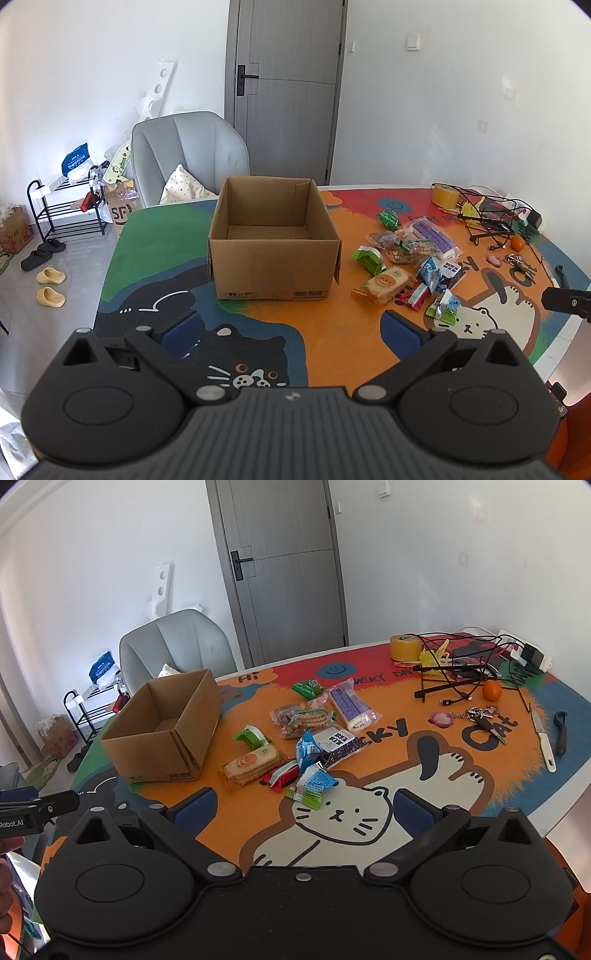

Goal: Organize snacks

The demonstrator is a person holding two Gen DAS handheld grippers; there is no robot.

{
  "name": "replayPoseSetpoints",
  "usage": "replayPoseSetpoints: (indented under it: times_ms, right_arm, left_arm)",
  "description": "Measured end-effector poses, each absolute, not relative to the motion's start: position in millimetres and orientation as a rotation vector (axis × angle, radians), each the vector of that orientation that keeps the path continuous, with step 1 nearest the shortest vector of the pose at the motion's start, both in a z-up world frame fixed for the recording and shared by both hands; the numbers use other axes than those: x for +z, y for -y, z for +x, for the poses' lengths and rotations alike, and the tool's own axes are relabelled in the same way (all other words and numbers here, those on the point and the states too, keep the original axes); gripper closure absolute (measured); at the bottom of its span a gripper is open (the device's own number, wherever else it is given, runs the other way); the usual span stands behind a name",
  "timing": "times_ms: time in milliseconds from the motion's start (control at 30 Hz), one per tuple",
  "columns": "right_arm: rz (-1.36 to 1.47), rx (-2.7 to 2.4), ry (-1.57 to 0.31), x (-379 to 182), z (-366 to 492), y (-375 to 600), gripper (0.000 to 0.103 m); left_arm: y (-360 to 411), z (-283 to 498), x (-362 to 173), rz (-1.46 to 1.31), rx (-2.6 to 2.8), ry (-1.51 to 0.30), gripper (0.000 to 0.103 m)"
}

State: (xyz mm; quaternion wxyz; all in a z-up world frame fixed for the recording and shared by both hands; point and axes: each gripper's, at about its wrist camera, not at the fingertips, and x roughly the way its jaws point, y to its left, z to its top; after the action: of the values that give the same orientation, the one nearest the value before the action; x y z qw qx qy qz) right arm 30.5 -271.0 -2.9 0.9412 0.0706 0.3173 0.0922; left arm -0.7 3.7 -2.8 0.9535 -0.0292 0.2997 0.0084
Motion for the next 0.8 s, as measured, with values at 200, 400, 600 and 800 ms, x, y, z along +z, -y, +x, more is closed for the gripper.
replayPoseSetpoints:
  times_ms: [200, 400, 600, 800]
  right_arm:
    - [0.146, 0.188, -0.646, -2.8, 30.8, 271.5, 0.0]
    - [0.143, 0.187, -0.649, -2.4, 30.3, 271.1, 0.0]
    - [0.146, 0.193, -0.639, -1.9, 29.8, 272.3, 0.0]
    - [0.143, 0.186, -0.642, -8.0, 33.3, 272.3, 0.0]
  left_arm:
    - [-4.0, 1.0, -1.6, -0.061, 0.02, -0.614, 0.001]
    - [-4.0, 1.0, -2.2, -0.059, 0.021, -0.615, 0.001]
    - [-6.0, 3.1, -2.8, -0.063, 0.021, -0.616, 0.001]
    - [-2.3, 14.1, -12.2, -0.062, 0.015, -0.644, 0.001]
